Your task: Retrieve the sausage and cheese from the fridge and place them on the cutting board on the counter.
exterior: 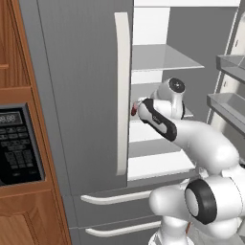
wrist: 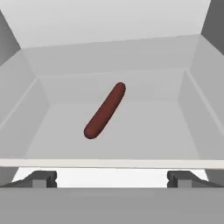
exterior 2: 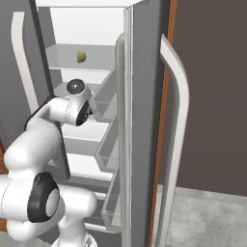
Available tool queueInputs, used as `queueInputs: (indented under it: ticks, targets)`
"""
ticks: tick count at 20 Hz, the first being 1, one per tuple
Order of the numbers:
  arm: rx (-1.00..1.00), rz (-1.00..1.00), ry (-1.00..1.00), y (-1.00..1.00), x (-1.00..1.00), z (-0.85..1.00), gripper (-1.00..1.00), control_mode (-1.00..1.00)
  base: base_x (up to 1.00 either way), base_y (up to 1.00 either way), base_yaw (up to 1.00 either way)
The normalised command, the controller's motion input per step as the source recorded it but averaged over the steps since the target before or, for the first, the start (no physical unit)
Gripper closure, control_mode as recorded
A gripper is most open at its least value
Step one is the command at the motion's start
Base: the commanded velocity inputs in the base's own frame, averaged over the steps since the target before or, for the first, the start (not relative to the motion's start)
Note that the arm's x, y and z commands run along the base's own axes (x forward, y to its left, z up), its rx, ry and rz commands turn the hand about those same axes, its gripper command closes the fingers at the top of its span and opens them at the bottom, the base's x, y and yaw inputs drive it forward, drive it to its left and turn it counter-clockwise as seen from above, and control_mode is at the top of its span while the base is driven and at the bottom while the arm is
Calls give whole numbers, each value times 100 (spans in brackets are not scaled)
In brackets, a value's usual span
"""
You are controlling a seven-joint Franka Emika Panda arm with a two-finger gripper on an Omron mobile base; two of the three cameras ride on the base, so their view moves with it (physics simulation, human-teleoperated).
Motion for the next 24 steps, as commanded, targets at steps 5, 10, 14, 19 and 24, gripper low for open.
queueInputs:
  ticks: [5,10,14,19,24]
  targets:
    - [0,-1,3,12,31,-31,-100,-100,0,0,0]
    - [0,-3,-1,11,30,-31,-100,-100,0,0,0]
    - [0,-4,0,3,42,-20,-100,-100,0,0,0]
    - [0,-6,3,0,60,-2,-100,-100,0,0,0]
    - [0,-4,9,6,59,-9,-100,-100,0,0,0]
